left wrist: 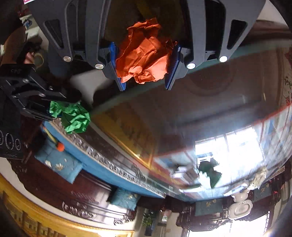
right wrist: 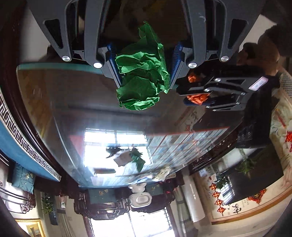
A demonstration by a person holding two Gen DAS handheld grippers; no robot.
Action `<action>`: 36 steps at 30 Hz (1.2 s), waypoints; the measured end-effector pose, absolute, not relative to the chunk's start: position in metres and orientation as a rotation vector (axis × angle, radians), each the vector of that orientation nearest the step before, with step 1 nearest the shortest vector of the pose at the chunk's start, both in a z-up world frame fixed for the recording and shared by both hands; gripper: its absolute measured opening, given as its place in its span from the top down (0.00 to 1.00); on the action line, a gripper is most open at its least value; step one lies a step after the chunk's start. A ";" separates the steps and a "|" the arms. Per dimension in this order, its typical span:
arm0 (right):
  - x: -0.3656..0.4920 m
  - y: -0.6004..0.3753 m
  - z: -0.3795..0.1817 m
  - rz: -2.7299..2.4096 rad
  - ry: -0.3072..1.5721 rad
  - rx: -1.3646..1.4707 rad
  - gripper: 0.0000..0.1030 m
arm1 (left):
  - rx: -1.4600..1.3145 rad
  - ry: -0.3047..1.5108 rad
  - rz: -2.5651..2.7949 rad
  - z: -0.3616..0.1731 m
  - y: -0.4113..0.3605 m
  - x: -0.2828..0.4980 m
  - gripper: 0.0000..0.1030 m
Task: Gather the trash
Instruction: 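Carry both papers to the bucket and open both tools to drop them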
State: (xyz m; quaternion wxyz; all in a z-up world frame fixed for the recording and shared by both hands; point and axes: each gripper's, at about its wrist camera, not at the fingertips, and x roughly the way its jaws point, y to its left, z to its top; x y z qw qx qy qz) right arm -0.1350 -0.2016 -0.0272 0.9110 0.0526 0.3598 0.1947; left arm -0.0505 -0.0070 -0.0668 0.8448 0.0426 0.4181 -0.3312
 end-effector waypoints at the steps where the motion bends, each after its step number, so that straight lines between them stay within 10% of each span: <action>1: -0.146 -0.200 -0.034 0.405 0.755 0.108 0.54 | 0.097 0.898 -0.702 -0.074 -0.005 -0.059 0.56; 14: -0.201 -0.184 -0.113 0.375 0.950 0.161 0.54 | 0.124 1.260 -0.773 -0.211 -0.016 -0.124 0.53; 17: -0.202 -0.179 -0.124 0.386 0.981 0.155 0.53 | 0.150 1.332 -0.779 -0.234 -0.019 -0.129 0.22; 31: -0.204 -0.162 -0.155 0.412 1.091 0.073 0.53 | 0.262 1.345 -0.687 -0.242 0.002 -0.139 0.15; 36: -0.203 -0.153 -0.159 0.392 1.083 -0.025 0.30 | 0.334 1.268 -0.593 -0.226 0.014 -0.125 0.10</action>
